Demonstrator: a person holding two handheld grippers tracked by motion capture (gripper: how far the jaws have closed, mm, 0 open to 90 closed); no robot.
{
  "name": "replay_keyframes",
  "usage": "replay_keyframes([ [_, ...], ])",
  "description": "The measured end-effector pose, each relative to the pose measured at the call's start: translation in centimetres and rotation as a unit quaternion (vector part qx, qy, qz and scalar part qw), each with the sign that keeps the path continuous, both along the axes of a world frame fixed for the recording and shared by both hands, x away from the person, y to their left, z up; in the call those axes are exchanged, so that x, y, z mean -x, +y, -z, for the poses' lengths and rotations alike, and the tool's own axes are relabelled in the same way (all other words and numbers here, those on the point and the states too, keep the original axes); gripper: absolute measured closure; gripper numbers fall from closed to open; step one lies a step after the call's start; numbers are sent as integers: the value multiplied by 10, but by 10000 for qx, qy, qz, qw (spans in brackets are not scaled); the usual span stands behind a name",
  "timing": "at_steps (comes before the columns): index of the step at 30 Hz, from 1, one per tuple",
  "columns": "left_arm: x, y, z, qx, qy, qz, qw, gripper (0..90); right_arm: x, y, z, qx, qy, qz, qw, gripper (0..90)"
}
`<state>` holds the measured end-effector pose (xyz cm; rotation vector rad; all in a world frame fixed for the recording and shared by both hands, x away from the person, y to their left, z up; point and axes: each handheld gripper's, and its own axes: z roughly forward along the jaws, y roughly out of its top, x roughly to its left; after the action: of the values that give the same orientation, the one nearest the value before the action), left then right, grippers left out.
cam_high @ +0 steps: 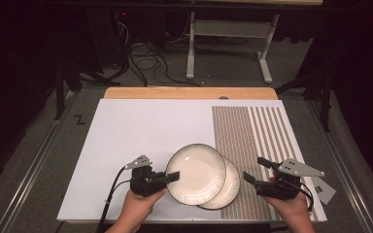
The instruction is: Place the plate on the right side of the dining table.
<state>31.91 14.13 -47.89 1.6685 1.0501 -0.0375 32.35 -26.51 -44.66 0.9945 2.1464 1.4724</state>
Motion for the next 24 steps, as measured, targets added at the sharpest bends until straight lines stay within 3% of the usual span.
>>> replay_keyframes([
  [2,0,0,0,-5,9,-4,10000,776,0,1,0,23,-47,21,10000,114],
  [3,0,0,0,-11,4,-2,10000,775,1,2,-1,47,-92,31,9999,7],
  [14,0,0,-1,-39,-39,10,10000,775,3,5,-1,91,-121,118,9998,1],
  [24,1,-1,-1,-65,-97,33,9999,774,-5,37,5,217,127,-136,9996,1],
])
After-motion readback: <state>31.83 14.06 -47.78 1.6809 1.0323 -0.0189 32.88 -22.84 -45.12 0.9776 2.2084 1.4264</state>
